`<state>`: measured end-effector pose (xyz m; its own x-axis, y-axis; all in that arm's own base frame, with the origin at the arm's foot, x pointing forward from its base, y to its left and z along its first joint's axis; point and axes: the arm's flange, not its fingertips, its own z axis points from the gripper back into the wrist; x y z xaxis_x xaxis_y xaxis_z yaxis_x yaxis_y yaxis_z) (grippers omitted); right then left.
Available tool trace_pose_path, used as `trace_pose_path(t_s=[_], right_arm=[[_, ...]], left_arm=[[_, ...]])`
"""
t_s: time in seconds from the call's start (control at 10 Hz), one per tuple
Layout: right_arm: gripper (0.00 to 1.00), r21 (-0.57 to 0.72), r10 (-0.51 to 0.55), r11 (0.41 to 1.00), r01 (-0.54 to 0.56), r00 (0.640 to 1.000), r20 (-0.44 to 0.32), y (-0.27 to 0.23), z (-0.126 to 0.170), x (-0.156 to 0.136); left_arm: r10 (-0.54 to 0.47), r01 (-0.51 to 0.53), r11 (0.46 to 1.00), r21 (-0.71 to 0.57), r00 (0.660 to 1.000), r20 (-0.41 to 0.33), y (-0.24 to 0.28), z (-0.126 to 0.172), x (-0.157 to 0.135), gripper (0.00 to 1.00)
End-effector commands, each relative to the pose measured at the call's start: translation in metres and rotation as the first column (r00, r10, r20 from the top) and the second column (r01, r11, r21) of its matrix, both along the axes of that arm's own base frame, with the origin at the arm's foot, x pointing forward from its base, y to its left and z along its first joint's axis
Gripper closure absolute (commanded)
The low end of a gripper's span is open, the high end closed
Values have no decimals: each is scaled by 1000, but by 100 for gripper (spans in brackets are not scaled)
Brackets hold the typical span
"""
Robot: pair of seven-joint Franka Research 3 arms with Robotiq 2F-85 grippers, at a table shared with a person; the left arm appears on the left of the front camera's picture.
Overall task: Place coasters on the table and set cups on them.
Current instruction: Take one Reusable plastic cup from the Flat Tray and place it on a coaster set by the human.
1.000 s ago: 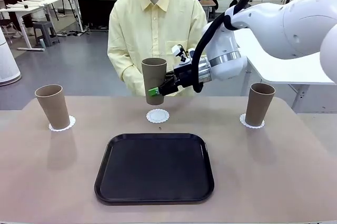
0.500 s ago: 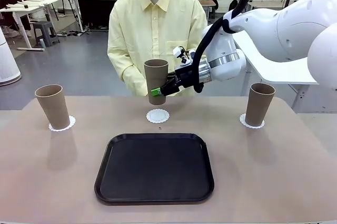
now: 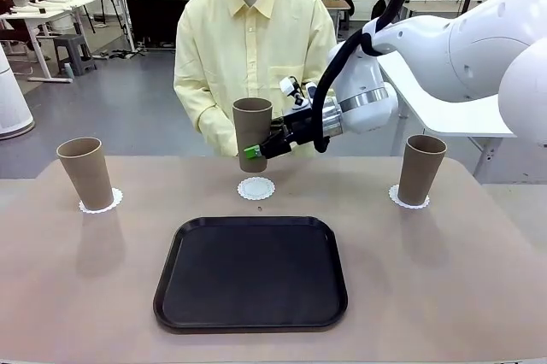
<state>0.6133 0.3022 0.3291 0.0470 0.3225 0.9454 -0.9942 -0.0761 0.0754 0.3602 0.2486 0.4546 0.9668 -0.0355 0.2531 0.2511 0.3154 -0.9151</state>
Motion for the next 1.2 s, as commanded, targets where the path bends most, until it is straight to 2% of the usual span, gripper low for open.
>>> trace_pose_path(t_s=[0.0, 0.2, 0.7, 1.1], right_arm=[[19, 66, 51, 996, -57, 995, 89, -6, -15, 4], [19, 59, 69, 996, -74, 994, 82, -8, -25, 5], [19, 21, 93, 995, -97, 986, 137, 3, -42, 8], [19, 15, 36, 999, -38, 995, 89, 3, -55, 30]], left_arm=[[4, -4, 1000, -2, 1000, -5, 1, 2, 0, 0], [4, -4, 1000, -2, 1000, -5, 1, 2, 0, 0], [4, -4, 1000, -2, 1000, -5, 1, 2, 0, 0], [4, -4, 1000, -2, 1000, -5, 1, 2, 0, 0]])
